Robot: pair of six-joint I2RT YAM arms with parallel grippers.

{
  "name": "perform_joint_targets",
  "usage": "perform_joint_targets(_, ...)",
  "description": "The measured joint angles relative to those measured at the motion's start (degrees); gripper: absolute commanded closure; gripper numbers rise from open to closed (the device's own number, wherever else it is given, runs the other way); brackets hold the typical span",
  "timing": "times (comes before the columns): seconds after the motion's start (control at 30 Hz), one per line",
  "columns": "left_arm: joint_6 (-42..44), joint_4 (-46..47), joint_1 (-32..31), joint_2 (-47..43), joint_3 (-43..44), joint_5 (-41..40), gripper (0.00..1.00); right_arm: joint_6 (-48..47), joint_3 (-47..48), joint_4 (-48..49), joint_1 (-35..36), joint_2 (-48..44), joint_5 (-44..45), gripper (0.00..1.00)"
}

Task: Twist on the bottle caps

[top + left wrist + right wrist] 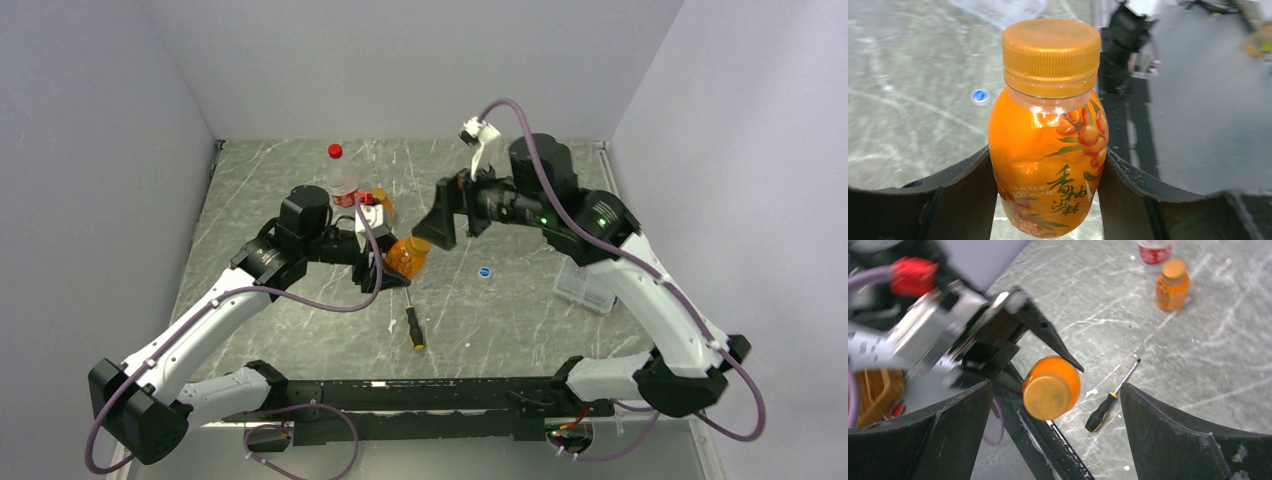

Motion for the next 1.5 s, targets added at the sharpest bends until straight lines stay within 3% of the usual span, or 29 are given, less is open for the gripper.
perform_joint_targets(0.27, 0.31, -6.38, 0.0, 4.59, 3.78, 15.63, 1.0, -11.06, -3.76, -0.7, 0.2, -2.93, -13.11, 0.2)
perform_joint_targets(0.43, 1.18, -8.87, 0.0, 6.03, 5.42, 19.41, 1.0, -13.92, -3.8, -1.73, 0.72, -1.33, -16.2, 0.23)
perform_joint_targets(0.7, 1.4, -9.81, 0.0, 6.29, 5.44, 21.22, 1.0, -16.59, -3.76, -3.67, 2.36, -0.26, -17.11, 0.38)
perform_joint_targets(0.97, 1.42, -10.21, 0.13, 6.29, 5.42, 21.07, 1.0, -16.98, -3.54, -4.31, 3.34, 0.7, -16.81, 0.87)
perform_joint_targets(1.07, 1.27, -9.9, 0.2, 6.1, 5.44, 19.76, 1.0, -16.52, -3.15, -4.55, 3.39, 0.98, -15.91, 1.0)
perform_joint_targets(1.27, -0.46, -6.67, 0.22, 2.29, 4.13, 9.68, 1.0, -13.79, -0.02, -5.14, 3.39, 3.67, -12.66, 1.0)
perform_joint_targets(1.5, 0.09, -4.46, 0.09, 0.15, 2.82, -5.64, 1.0, -4.39, 4.07, -5.09, 2.62, 9.51, -4.02, 1.0)
